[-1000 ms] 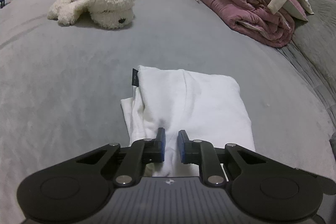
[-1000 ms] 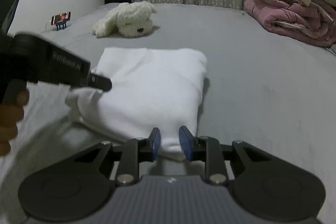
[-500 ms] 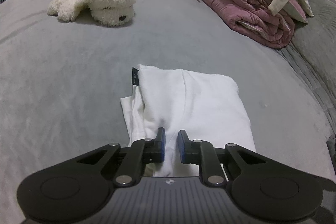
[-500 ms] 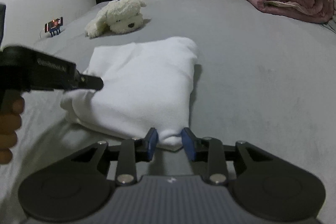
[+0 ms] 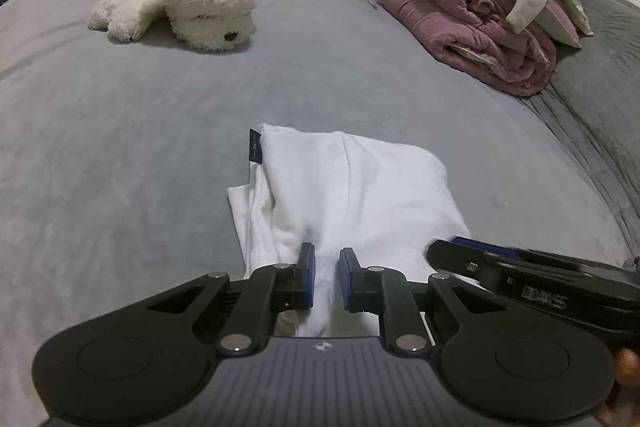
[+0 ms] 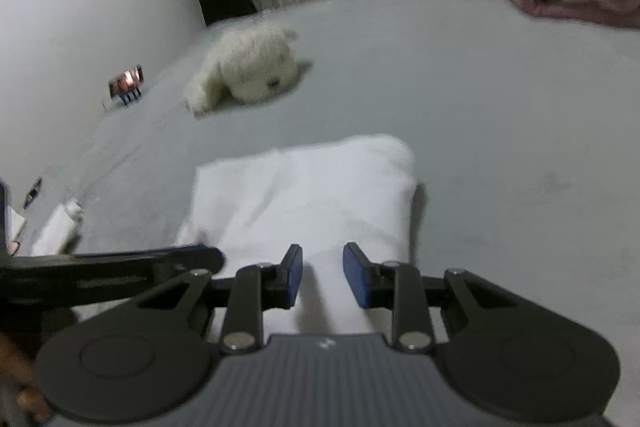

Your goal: Fold clothes

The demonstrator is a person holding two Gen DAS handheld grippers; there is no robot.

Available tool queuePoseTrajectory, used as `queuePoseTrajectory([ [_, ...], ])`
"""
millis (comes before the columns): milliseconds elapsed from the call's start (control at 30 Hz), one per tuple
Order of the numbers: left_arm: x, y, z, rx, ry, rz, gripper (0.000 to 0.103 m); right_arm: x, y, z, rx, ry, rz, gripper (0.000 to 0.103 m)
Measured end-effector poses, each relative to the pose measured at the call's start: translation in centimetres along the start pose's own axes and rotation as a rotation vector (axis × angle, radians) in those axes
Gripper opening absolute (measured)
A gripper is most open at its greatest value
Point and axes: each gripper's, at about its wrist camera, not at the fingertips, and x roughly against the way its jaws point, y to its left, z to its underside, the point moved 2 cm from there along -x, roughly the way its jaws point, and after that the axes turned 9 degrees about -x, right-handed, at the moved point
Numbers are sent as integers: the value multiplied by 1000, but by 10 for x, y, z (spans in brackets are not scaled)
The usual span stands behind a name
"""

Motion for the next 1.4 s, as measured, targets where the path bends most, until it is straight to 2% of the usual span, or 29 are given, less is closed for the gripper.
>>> queuePoseTrajectory([
  [333, 0, -4, 0, -16, 1, -6, 16, -37, -2, -23, 18, -30, 59, 12],
  [400, 0, -3, 0, -16, 1, -5, 16, -44, -7, -29, 5, -41, 84, 13],
  [467, -1, -3, 0, -19, 1, -5, 16, -54, -14, -38, -17, -38, 127, 23],
  [633, -1, -7, 1, -36, -1, -14, 16, -76, -29, -53, -69, -3, 89, 22],
  [767, -1, -7, 0, -36, 1, -13, 16, -83, -52, -67, -212, 5, 36, 14],
  [833, -1, -7, 0, -38, 1, -13, 16, -93, -58, -70, -218, 9, 103, 15],
  [900, -1, -5, 0, -35, 2, -9, 16, -101, -60, -68, -198, 9, 110, 15],
  [1000, -1, -3, -1, -21, 3, 1, 16, -91, -55, -62, -171, 0, 111, 17],
  [1033, -1, -2, -1, -17, 4, 2, 16, -84, -53, -58, -169, -5, 105, 22],
  [1233, -2, -1, -1, 8, 7, 8, 16, -47, -41, -35, -151, -32, 69, 22],
  [1400, -2, 9, -2, 84, 12, 31, 13, -19, -32, -14, -123, -60, 59, 24],
])
